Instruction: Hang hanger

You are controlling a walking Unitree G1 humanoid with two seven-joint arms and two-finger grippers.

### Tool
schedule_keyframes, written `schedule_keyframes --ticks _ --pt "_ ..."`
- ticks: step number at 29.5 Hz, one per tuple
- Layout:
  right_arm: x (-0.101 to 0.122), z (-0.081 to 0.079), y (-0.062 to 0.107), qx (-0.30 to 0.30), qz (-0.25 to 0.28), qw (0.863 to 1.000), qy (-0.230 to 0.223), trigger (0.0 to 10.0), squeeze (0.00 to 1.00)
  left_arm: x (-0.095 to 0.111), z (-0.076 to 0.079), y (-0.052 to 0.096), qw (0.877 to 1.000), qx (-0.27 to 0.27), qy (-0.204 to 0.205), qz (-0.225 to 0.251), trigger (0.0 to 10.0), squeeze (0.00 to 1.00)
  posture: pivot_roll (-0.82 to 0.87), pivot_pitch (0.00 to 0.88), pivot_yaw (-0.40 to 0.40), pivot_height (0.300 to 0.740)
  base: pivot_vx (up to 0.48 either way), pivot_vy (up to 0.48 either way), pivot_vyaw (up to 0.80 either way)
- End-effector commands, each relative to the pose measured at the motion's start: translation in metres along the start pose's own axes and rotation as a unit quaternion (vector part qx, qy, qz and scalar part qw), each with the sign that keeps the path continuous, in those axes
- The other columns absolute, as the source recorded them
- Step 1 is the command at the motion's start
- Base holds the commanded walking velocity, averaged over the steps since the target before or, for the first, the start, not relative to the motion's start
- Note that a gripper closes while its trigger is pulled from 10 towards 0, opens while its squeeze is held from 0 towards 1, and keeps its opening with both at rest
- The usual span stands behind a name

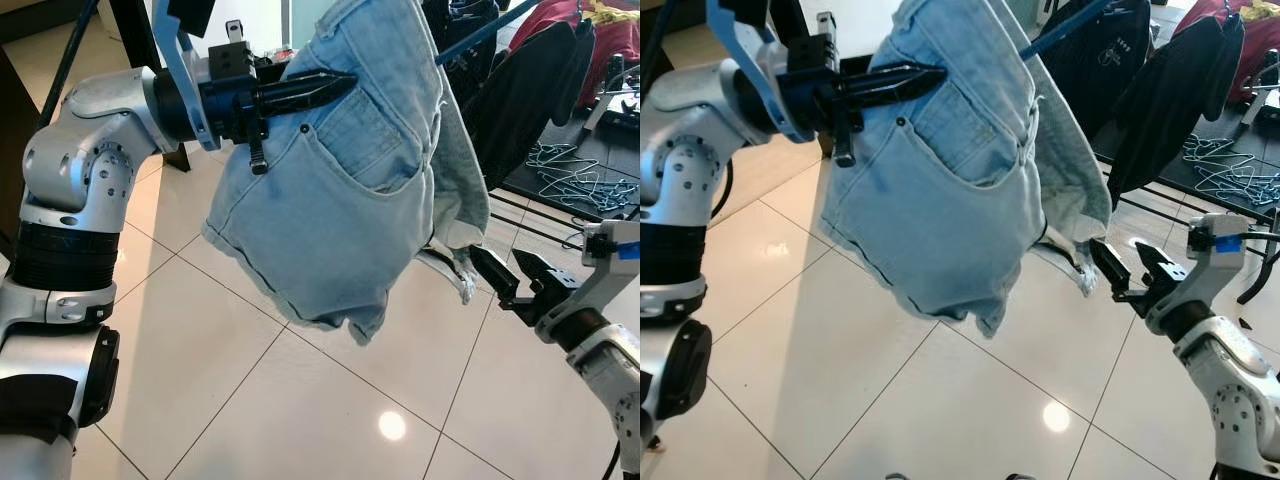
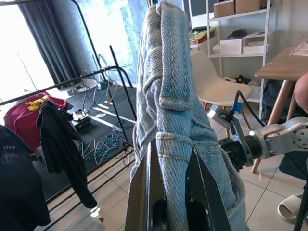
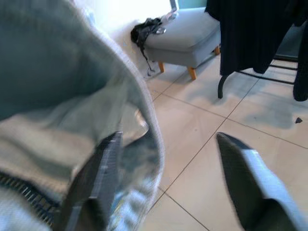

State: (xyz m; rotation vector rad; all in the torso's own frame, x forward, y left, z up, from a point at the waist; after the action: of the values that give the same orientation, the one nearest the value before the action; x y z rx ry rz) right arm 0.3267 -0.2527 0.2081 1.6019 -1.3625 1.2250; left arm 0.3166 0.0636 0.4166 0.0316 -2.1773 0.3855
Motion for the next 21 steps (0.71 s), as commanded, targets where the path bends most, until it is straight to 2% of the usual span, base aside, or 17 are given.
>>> schedule_keyframes --ticks 1,5,9,10,11,14,15,16,17,18,20,21 --pt "0.001 0.006 0.001 -0.01 0.008 1.0 -0.011 0.0 0.0 0.018 0.002 0.0 0.999 -0.003 -0.01 0.036 10.0 0.0 -0.02 0.172 0.005 0.74 0.0 0.0 0.0" --pt "0.004 0.007 0.001 -0.011 0.016 1.0 -0.019 0.0 0.0 0.024 0.007 -0.001 0.998 -0.018 -0.004 0.053 10.0 0.0 -0.02 0.168 0.003 0.74 0.0 0.0 0.0" --pt "0.004 0.001 -0.001 0.005 0.018 0.999 -0.031 0.0 0.0 0.028 0.011 -0.001 0.998 -0.028 -0.001 0.062 10.0 0.0 -0.02 0.168 0.002 0.74 0.0 0.0 0.0" --pt "0.004 -0.009 -0.001 0.03 0.018 0.999 -0.032 6.5 0.0 0.029 0.012 -0.001 0.998 -0.031 -0.001 0.062 10.0 0.0 -0.02 0.168 0.002 0.74 0.0 0.0 0.0" --pt "0.006 -0.018 0.0 0.057 0.025 0.996 -0.058 10.0 0.0 0.029 0.013 -0.001 0.998 -0.034 -0.001 0.06 10.0 0.0 -0.02 0.174 0.0 0.74 0.0 0.0 0.0" --pt "0.008 -0.024 0.0 0.074 0.031 0.994 -0.077 10.0 0.0 0.03 0.014 -0.001 0.998 -0.036 -0.001 0.059 10.0 0.0 -0.02 0.175 0.0 0.74 0.0 0.0 0.0" --pt "0.017 -0.026 0.002 0.086 0.058 0.99 -0.096 10.0 1.0 0.03 0.015 0.0 0.997 -0.039 -0.001 0.06 10.0 0.0 -0.02 0.175 0.0 0.74 0.0 0.0 0.0" --pt "0.017 -0.026 0.002 0.086 0.058 0.99 -0.096 10.0 1.0 0.03 0.015 0.0 0.997 -0.039 -0.001 0.06 10.0 0.0 -0.02 0.175 0.0 0.74 0.0 0.0 0.0" --pt "0.028 -0.026 0.006 0.096 0.088 0.985 -0.114 10.0 1.0 0.03 0.016 0.0 0.997 -0.042 0.0 0.06 10.0 0.0 -0.02 0.178 0.0 0.74 0.0 0.0 0.0" --pt "0.028 -0.026 0.006 0.096 0.088 0.985 -0.114 10.0 1.0 0.03 0.016 0.0 0.997 -0.042 0.0 0.06 10.0 0.0 -0.02 0.178 0.0 0.74 0.0 0.0 0.0" --pt "0.044 -0.019 0.014 0.102 0.134 0.974 -0.15 10.0 1.0 0.032 0.018 0.001 0.997 -0.045 -0.001 0.064 10.0 0.0 -0.02 0.181 0.0 0.74 0.0 0.0 0.0" --pt "0.044 -0.019 0.014 0.102 0.134 0.974 -0.15 10.0 1.0 0.032 0.018 0.001 0.997 -0.045 -0.001 0.064 10.0 0.0 -0.02 0.181 0.0 0.74 0.0 0.0 0.0"
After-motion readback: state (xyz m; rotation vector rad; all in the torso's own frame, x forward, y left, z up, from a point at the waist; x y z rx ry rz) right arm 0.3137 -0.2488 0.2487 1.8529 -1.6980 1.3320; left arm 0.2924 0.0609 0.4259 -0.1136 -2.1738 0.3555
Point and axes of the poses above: a point about 5 cm out from each wrist's last joint towards the gripper, its own y axis pointing back from the gripper into the wrist, its own x axis along the axis of the wrist's last joint, z = x × y, the point moved 6 cm from there along -y, pointing out of the wrist towards the gripper, and after that the axes turned 4 degrees about -y, right-handed, at the moved point
